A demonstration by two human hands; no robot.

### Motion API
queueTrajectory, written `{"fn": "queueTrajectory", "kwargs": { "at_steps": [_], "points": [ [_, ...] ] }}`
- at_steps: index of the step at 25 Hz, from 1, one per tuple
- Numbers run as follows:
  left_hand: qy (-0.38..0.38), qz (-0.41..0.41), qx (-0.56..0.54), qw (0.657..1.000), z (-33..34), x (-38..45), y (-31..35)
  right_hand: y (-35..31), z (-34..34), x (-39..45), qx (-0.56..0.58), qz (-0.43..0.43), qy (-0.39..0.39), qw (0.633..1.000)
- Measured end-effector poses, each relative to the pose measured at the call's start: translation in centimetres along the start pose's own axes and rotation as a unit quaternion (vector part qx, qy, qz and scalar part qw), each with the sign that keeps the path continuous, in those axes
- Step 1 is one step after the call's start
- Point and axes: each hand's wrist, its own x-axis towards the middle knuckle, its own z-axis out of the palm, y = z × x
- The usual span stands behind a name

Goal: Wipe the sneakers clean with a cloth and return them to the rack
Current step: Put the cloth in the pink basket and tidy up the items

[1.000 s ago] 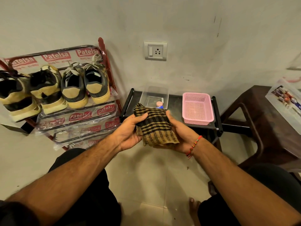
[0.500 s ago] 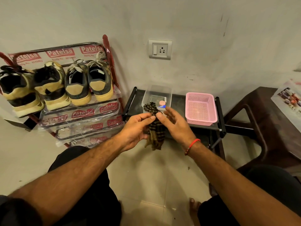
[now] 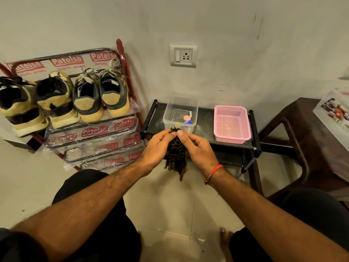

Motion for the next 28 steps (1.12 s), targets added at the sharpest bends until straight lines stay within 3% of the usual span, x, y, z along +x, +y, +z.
{"fn": "queueTrajectory", "kwargs": {
  "at_steps": [2, 4, 7, 10, 15, 19, 22, 26, 28],
  "points": [
    [-0.034, 0.037, 0.075, 0.996, -0.1, 0.1, -0.7, 0.4, 0.1, 0.3, 0.04, 0.03, 0.042, 0.998],
    [-0.029, 0.048, 0.078, 0.995, -0.3, 0.5, -0.8, 0.5, -0.7, 1.1, 0.114, 0.076, 0.088, 0.987],
    [0.068, 0.017, -0.035, 0.997, -1.3, 1.0, -0.1, -0.1, -3.1, 2.8, 0.201, 0.095, 0.194, 0.955],
    [0.131, -0.04, -0.155, 0.978, -2.0, 1.5, 0.5, -0.4, -4.7, 3.8, 0.168, 0.058, 0.278, 0.944],
    [0.119, 0.037, -0.029, 0.992, -2.2, 1.4, 0.1, -1.4, -6.3, 3.9, 0.161, 0.037, 0.238, 0.957],
    [0.235, -0.057, -0.046, 0.969, -4.3, 2.7, -0.8, -0.2, -8.4, 4.6, -0.035, 0.032, 0.311, 0.949],
    [0.228, -0.06, -0.037, 0.971, -4.3, 3.2, -1.6, -0.2, -8.4, 5.0, -0.01, 0.02, 0.313, 0.95],
    [0.232, 0.027, -0.034, 0.972, -4.2, 3.2, -1.1, -1.5, -8.4, 4.7, 0.002, -0.01, 0.281, 0.96],
    [0.241, 0.087, -0.073, 0.964, -4.2, 2.9, -0.3, -3.4, -7.4, 3.2, 0.051, -0.069, 0.213, 0.973]
  ]
}}
